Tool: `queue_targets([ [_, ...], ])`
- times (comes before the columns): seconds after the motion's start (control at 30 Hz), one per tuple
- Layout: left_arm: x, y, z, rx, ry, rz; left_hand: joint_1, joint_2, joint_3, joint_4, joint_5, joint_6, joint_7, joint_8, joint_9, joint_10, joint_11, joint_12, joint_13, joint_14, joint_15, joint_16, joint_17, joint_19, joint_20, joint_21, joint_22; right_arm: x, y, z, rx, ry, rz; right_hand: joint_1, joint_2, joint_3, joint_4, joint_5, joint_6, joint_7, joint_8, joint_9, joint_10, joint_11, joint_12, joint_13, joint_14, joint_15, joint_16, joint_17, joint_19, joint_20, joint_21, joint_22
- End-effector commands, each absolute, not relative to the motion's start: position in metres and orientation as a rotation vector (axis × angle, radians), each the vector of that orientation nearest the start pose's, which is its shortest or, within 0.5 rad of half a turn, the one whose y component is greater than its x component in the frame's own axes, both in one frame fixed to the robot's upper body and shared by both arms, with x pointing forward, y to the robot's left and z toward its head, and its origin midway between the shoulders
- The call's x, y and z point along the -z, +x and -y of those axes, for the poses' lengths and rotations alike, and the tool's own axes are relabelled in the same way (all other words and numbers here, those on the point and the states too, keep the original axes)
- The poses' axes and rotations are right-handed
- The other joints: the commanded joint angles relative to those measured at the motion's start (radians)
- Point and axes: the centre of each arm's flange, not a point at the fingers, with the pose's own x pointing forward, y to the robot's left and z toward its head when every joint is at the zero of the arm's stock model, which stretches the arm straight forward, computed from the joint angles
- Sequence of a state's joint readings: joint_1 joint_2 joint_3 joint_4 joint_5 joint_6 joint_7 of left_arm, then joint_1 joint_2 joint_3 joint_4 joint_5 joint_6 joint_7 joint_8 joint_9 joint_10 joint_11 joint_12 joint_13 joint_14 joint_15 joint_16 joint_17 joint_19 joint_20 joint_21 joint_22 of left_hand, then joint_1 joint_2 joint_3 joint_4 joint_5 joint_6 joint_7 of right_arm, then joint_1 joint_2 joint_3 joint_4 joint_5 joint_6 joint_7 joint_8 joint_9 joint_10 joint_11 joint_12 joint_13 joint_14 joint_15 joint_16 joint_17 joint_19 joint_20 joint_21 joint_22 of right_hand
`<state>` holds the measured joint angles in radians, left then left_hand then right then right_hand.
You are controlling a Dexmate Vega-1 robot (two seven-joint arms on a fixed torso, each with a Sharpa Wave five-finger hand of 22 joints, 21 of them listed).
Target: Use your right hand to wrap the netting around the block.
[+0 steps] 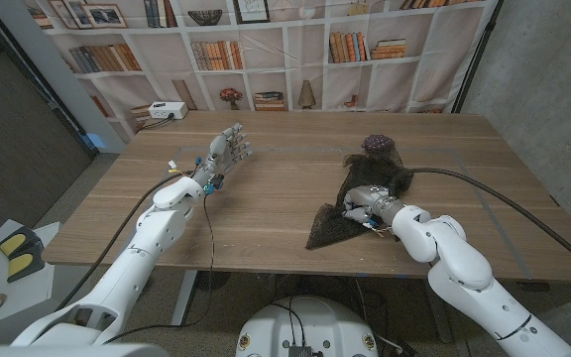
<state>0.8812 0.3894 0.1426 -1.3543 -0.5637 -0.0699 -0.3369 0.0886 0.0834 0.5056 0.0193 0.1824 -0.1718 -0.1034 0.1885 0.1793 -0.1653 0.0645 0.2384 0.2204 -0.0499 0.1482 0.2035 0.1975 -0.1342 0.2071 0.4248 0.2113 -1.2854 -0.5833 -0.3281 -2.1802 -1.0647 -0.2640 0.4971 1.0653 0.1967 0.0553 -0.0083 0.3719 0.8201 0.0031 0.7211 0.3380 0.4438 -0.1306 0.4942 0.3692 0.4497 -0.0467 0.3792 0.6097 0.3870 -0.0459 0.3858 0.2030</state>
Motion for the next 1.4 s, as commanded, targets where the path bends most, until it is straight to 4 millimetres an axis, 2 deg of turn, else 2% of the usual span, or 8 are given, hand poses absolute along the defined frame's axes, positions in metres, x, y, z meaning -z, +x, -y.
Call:
queue_targets([
  [0.03,0.021,0.65,-0.291,0.397,-0.061,0.52,0.001,0.002,0.004,-0.003,0.002,-0.036,-0.004,0.0,0.001,-0.003,0.002,-0.002,0.003,0.004,0.0,0.002,0.003,0.005,0.006,-0.001,0.005,0.064,0.519,0.199,-0.219,-1.065,0.334,-0.005,-0.002,0.009,0.012,0.007,0.045,-0.044,0.017,0.014,0.0,0.011,-0.005,0.005,-0.005,-0.161,-0.007,0.004,-0.007,-0.044,0.01,0.003],
  [0.3,0.017,0.653,-0.293,0.392,-0.059,0.522,0.002,0.003,0.005,-0.004,0.002,-0.036,-0.004,0.0,0.001,-0.003,0.0,-0.002,0.003,0.005,0.0,0.002,0.003,0.005,0.006,-0.002,0.005,0.061,0.535,0.211,-0.302,-0.828,0.305,-0.007,-0.002,0.021,0.025,0.009,0.03,-0.039,0.031,0.032,-0.005,0.02,-0.009,0.009,-0.016,-0.158,-0.017,0.009,-0.013,-0.039,0.011,0.004],
  [0.73,0.01,0.66,-0.291,0.396,-0.047,0.514,0.004,0.004,0.007,-0.005,0.002,-0.038,-0.005,-0.001,0.001,-0.003,-0.001,-0.002,0.003,0.005,0.001,0.001,0.002,0.005,0.006,-0.002,0.005,0.07,0.562,0.237,-0.417,-0.395,0.239,-0.008,-0.001,0.04,0.041,0.011,0.012,-0.025,0.054,0.056,0.002,0.024,-0.008,0.015,-0.024,-0.153,-0.027,0.02,-0.021,-0.039,0.014,0.005],
  [0.9,0.008,0.662,-0.29,0.397,-0.043,0.51,0.004,0.004,0.007,-0.006,0.002,-0.039,-0.004,-0.001,0.001,-0.004,-0.001,-0.002,0.003,0.004,0.002,0.001,0.002,0.005,0.006,-0.003,0.005,0.065,0.564,0.241,-0.445,-0.303,0.268,-0.008,-0.003,0.045,0.046,0.012,0.009,-0.025,0.064,0.065,0.001,0.019,-0.008,0.018,-0.027,-0.151,-0.03,0.024,-0.023,-0.04,0.014,0.005],
  [1.17,0.007,0.665,-0.288,0.402,-0.043,0.505,0.005,0.005,0.008,-0.006,0.002,-0.04,-0.004,-0.001,0.001,-0.004,-0.001,-0.002,0.003,0.004,0.002,0.0,0.002,0.005,0.006,-0.003,0.005,0.05,0.563,0.246,-0.451,-0.251,0.343,-0.009,-0.007,0.053,0.055,0.013,0.004,-0.027,0.08,0.081,-0.004,0.014,-0.008,0.023,-0.037,-0.149,-0.039,0.03,-0.031,-0.04,0.015,0.005],
  [1.4,0.006,0.665,-0.288,0.401,-0.042,0.505,0.006,0.005,0.009,-0.007,0.002,-0.041,-0.004,-0.001,0.001,-0.006,0.0,-0.003,0.003,0.004,0.002,0.0,0.002,0.005,0.006,-0.003,0.005,0.042,0.561,0.252,-0.446,-0.151,0.405,-0.012,-0.008,0.058,0.061,0.012,0.006,-0.028,0.085,0.076,-0.004,0.013,-0.007,0.027,-0.038,-0.15,-0.042,0.036,-0.031,-0.038,0.017,0.005],
])
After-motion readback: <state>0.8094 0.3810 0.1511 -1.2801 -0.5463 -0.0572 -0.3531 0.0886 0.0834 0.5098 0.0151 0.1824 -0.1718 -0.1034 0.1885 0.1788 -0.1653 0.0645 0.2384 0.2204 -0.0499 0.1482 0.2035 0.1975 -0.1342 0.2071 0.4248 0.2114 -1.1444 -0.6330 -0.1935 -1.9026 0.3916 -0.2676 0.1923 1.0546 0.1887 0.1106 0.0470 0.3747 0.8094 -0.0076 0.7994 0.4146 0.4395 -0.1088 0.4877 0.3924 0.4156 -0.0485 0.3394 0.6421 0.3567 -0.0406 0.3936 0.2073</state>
